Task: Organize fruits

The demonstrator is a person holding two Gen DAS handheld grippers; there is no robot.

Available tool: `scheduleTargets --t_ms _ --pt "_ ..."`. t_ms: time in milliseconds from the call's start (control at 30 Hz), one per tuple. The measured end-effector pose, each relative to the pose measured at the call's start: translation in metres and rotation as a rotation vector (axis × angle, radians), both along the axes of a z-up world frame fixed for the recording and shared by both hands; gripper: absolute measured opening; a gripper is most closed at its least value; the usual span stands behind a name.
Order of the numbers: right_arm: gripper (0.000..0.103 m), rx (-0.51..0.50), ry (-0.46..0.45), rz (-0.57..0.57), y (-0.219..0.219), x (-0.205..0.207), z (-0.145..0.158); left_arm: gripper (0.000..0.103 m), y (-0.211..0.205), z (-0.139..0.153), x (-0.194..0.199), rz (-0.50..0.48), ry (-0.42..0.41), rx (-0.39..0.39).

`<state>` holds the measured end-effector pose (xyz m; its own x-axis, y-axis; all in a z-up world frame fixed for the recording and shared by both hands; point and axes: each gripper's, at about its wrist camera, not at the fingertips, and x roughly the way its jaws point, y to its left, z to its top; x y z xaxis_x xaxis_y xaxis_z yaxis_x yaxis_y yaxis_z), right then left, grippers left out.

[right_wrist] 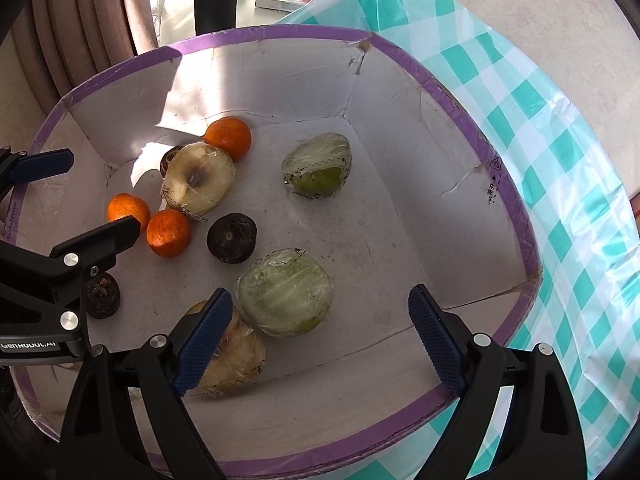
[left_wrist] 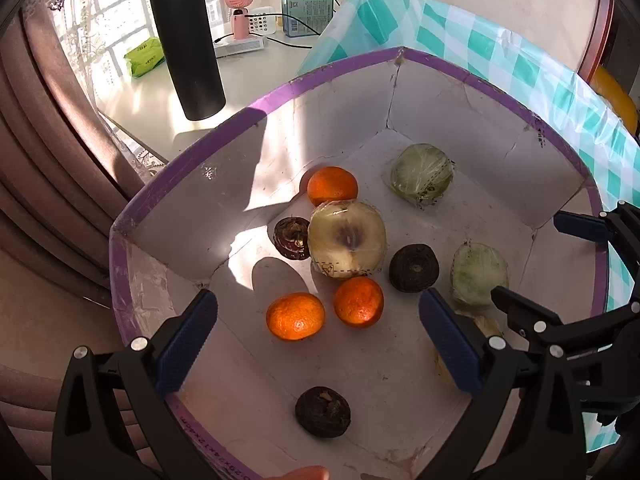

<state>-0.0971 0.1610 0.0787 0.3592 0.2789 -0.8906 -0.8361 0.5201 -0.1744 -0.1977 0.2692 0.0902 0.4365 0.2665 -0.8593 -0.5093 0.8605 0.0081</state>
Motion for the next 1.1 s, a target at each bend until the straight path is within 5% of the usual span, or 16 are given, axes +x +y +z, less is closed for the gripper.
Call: scheduleTargets --t_ms 1100 --pt "0.086 -0.010 0.010 0.030 0.0018 -0.0007 -0.0031 0.101 0.0029 -0.0065 0.0056 -0.011 0.068 -0.009"
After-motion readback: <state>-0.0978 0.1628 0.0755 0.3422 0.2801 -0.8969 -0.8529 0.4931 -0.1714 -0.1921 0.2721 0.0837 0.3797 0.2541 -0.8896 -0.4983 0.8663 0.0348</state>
